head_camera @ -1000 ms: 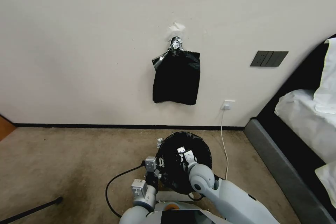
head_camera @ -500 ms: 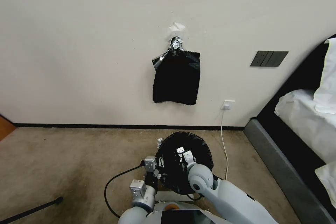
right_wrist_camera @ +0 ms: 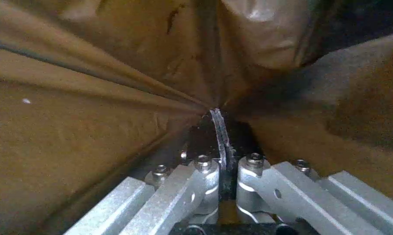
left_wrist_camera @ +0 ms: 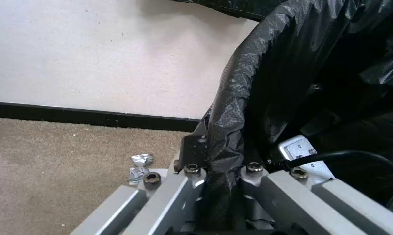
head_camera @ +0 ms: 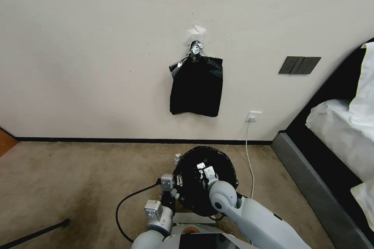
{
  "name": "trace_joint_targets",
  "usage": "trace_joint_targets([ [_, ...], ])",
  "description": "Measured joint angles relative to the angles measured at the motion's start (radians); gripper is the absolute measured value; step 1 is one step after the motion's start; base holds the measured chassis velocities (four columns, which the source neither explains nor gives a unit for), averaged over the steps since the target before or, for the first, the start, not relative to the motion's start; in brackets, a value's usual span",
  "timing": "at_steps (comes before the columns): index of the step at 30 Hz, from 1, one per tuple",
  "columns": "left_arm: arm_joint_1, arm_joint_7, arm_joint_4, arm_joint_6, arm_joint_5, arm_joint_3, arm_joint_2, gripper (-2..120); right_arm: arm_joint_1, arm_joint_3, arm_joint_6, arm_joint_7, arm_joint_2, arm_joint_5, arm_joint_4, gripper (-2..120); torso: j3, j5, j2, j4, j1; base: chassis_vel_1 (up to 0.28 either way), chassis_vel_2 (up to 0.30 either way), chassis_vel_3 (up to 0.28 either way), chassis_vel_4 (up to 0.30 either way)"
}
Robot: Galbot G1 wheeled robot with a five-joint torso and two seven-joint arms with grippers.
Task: Place a trash bag onto the trash bin.
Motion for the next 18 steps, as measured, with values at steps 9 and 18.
trace_joint_targets([
  [9,-0.028,-0.025,0.049,0.021,-0.022,0.001,0.002,1,-0.037,0.018,-0.001,0.001,-0.057,0.036,0.121,0,0.0,0.0,0.0,-0.0002,0.0,0.0,0.0,0.0,0.0],
  [18,-0.063,-0.057,0.087,0.055,-0.08,0.008,-0.018,1,-0.129,0.076,-0.001,-0.023,-0.111,0.056,0.27,28,0.0,0.0001,0.0,0.0,0.0,0.0,0.0,0.0,0.0],
])
